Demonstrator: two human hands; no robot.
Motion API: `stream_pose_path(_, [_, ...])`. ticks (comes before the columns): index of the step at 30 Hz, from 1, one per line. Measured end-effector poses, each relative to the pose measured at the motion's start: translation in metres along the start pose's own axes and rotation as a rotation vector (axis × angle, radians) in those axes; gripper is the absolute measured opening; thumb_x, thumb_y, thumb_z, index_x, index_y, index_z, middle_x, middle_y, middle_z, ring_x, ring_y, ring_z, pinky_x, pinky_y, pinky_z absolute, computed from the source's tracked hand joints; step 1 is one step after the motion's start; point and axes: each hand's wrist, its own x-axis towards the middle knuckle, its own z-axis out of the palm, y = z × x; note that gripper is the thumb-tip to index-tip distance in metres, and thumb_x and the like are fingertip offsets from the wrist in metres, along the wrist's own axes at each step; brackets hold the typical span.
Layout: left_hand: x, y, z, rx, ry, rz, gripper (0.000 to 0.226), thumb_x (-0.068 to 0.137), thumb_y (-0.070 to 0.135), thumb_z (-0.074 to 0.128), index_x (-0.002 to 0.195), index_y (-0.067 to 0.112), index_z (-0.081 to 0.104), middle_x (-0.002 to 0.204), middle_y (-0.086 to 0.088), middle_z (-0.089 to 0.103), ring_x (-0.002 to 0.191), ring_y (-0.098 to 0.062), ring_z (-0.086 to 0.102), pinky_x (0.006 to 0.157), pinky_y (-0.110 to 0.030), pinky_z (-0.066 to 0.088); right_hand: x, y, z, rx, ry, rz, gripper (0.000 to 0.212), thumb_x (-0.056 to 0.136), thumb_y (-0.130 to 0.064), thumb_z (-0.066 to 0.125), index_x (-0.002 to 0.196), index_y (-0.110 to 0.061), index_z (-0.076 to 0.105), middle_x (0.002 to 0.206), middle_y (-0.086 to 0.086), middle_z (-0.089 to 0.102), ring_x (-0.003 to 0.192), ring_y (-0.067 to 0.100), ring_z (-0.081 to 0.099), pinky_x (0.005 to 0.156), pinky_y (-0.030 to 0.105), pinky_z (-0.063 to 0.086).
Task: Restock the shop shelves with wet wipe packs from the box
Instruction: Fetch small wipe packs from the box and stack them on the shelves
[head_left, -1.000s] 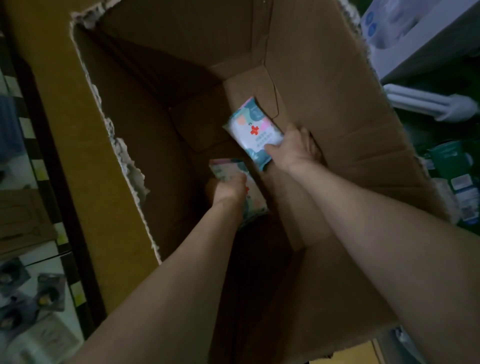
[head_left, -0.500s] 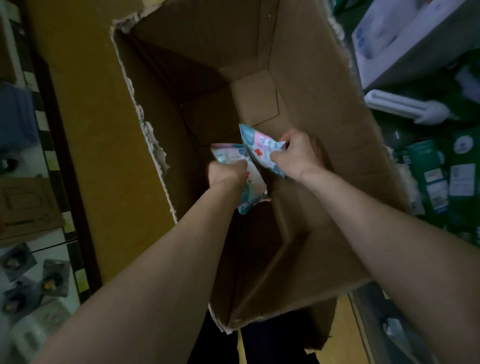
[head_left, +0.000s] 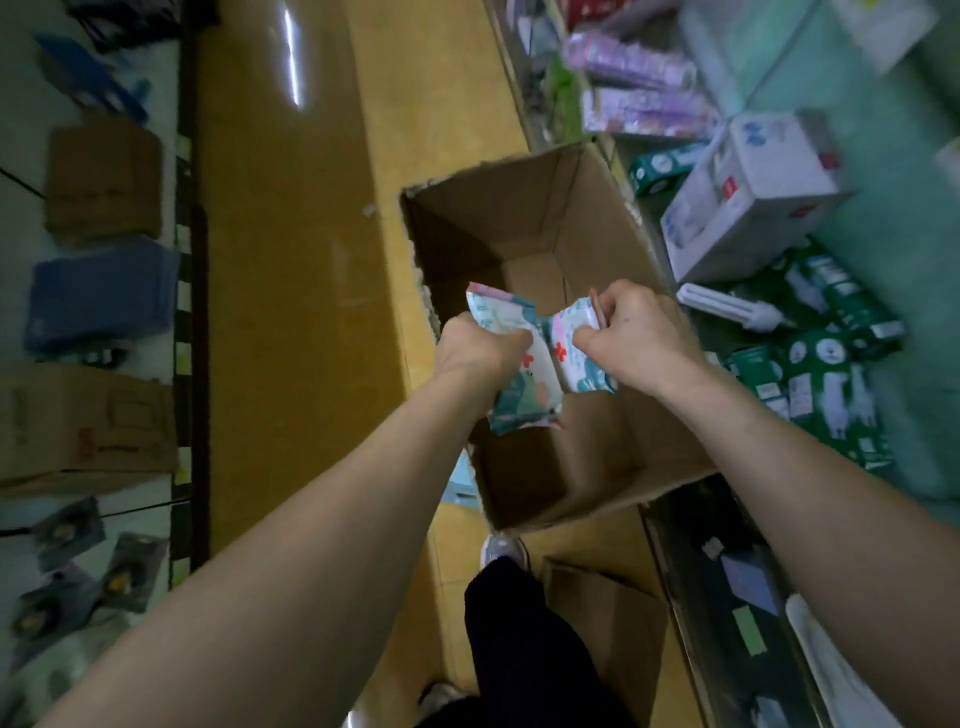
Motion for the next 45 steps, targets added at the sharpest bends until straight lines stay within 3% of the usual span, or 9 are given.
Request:
stream_pose_path(5, [-0.057, -0.007, -0.053, -0.013, 0.019, 0.115, 0.024, 0.089, 0.028, 0.068, 0.105, 0.016, 0.054, 0.117, -0.007, 0.065, 0.105, -0.027, 0.066, 0.086, -0.039, 0.057, -0.061, -0.045, -0.027, -0.016, 0.038, -0.105, 0.021, 0.083, -0.035, 0.063, 0.092, -0.019, 0.054, 0.096, 0.006, 0.061, 0.082, 0.026, 0.052, 0.063, 0.029, 0.033])
stream_pose_path(13, [-0.135, -0.064, -0.172, 0.031, 0.231, 0.218, 0.024, 0.084, 0.032, 0.073, 0.094, 0.021, 0.054, 0.103, -0.006, 0.069, 0.089, -0.025, 0.070, 0.080, -0.041, 0.059, -0.175, -0.133, -0.027, -0.020, -0.001, -0.322, 0.020, 0.083, -0.032, 0.061, 0.093, -0.016, 0.058, 0.097, 0.008, 0.064, 0.092, 0.033, 0.058, 0.071, 0.033, 0.043])
stream_pose_path(18, [-0.194, -0.107, -0.258, 0.038, 0.397, 0.255, 0.031, 0.087, 0.032, 0.069, 0.109, 0.015, 0.057, 0.106, -0.007, 0.069, 0.089, -0.023, 0.070, 0.078, -0.037, 0.059, -0.243, -0.206, -0.015, -0.023, -0.042, -0.508, 0.020, 0.081, -0.034, 0.061, 0.092, -0.017, 0.060, 0.090, 0.005, 0.064, 0.082, 0.029, 0.059, 0.073, 0.036, 0.050])
stream_pose_path(21, [-0.228, -0.139, -0.303, 0.023, 0.503, 0.261, 0.025, 0.089, 0.031, 0.068, 0.102, 0.016, 0.053, 0.106, -0.007, 0.068, 0.089, -0.023, 0.069, 0.073, -0.034, 0.057, -0.283, -0.247, -0.004, -0.043, -0.093, -0.640, 0.021, 0.080, -0.032, 0.062, 0.093, -0.015, 0.061, 0.087, 0.005, 0.064, 0.079, 0.025, 0.061, 0.066, 0.034, 0.049])
stream_pose_path(23, [-0.248, -0.161, -0.330, -0.008, 0.562, 0.238, 0.025, 0.089, 0.031, 0.068, 0.103, 0.016, 0.053, 0.103, -0.007, 0.067, 0.086, -0.023, 0.068, 0.071, -0.034, 0.057, -0.307, -0.270, 0.005, -0.072, -0.134, -0.725, 0.019, 0.081, -0.031, 0.063, 0.093, -0.016, 0.060, 0.083, 0.003, 0.063, 0.072, 0.019, 0.059, 0.056, 0.029, 0.045])
stream_pose_path(29, [-0.298, -0.231, -0.391, -0.147, 0.705, 0.145, 0.037, 0.085, 0.029, 0.071, 0.114, 0.011, 0.057, 0.102, -0.010, 0.069, 0.086, -0.026, 0.070, 0.080, -0.041, 0.059, -0.368, -0.327, 0.044, -0.143, -0.238, -0.956, 0.021, 0.084, -0.033, 0.064, 0.097, -0.017, 0.059, 0.091, 0.004, 0.064, 0.071, 0.014, 0.061, 0.052, 0.027, 0.046])
stream_pose_path(36, [-0.345, -0.301, -0.436, -0.281, 0.866, -0.017, 0.033, 0.079, 0.027, 0.074, 0.105, 0.011, 0.062, 0.095, -0.009, 0.070, 0.082, -0.026, 0.069, 0.079, -0.042, 0.059, -0.427, -0.382, 0.088, -0.237, -0.379, -1.170, 0.025, 0.080, -0.032, 0.063, 0.097, -0.014, 0.061, 0.095, 0.007, 0.067, 0.086, 0.025, 0.065, 0.073, 0.041, 0.056])
stream_pose_path(41, [-0.382, -0.327, -0.459, -0.370, 1.022, -0.066, 0.021, 0.079, 0.024, 0.074, 0.095, 0.014, 0.065, 0.094, -0.007, 0.071, 0.081, -0.023, 0.070, 0.079, -0.040, 0.059, -0.461, -0.422, 0.094, -0.250, -0.440, -1.334, 0.019, 0.078, -0.029, 0.062, 0.086, -0.012, 0.064, 0.080, 0.005, 0.065, 0.075, 0.022, 0.060, 0.061, 0.031, 0.045])
stream_pose_path(45, [-0.417, -0.331, -0.472, -0.462, 1.120, -0.084, 0.022, 0.083, 0.022, 0.073, 0.099, 0.011, 0.064, 0.092, -0.008, 0.071, 0.076, -0.023, 0.071, 0.074, -0.039, 0.061, -0.485, -0.455, 0.094, -0.212, -0.474, -1.470, 0.024, 0.078, -0.030, 0.063, 0.089, -0.009, 0.066, 0.081, 0.007, 0.067, 0.076, 0.022, 0.063, 0.065, 0.034, 0.053])
